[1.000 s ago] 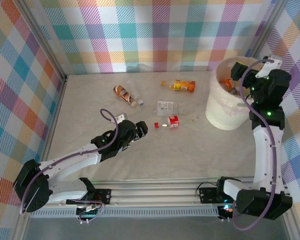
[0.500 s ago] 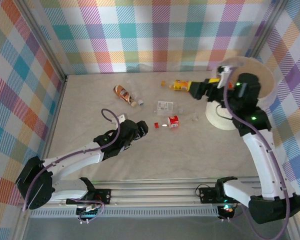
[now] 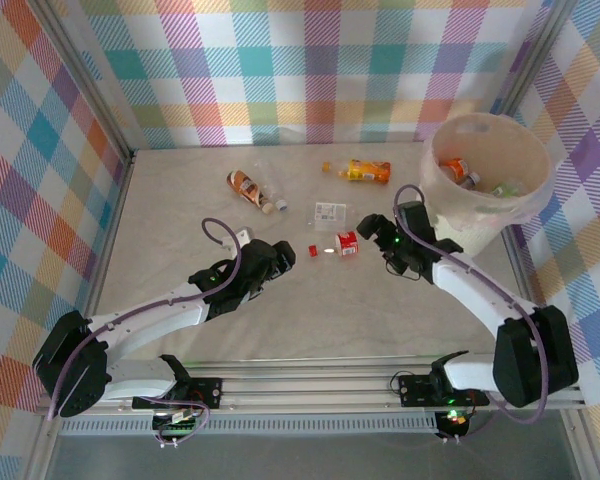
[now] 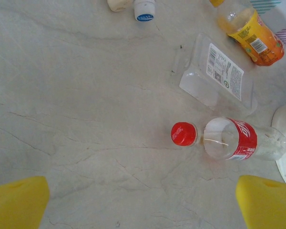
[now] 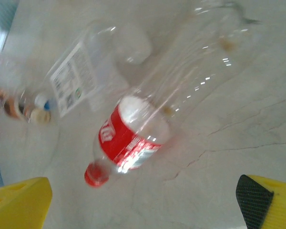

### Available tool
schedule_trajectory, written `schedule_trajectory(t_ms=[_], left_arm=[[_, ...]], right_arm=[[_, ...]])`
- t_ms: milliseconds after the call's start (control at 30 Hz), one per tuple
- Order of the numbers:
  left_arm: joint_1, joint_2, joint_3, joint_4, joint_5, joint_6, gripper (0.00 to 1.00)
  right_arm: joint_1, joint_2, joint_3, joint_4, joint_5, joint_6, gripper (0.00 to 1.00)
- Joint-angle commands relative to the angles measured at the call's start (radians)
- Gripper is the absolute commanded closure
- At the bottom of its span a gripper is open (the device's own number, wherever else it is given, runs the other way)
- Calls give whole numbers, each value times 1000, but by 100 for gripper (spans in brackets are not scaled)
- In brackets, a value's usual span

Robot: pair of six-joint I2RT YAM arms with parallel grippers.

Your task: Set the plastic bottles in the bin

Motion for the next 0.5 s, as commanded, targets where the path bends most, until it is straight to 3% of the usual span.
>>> schedule_trajectory(t_ms=[0,167,467], left_arm=[[13,-18,-8,-37,-39,-14,0],[13,-56,-32,-47,-51,-15,0],[15,-167,-92,-79,-89,-10,0]], right_arm=[[7,71,67,-15,84,252,0],[7,276,250,-205,130,335,0],[14,455,313,-198,220,536,2]])
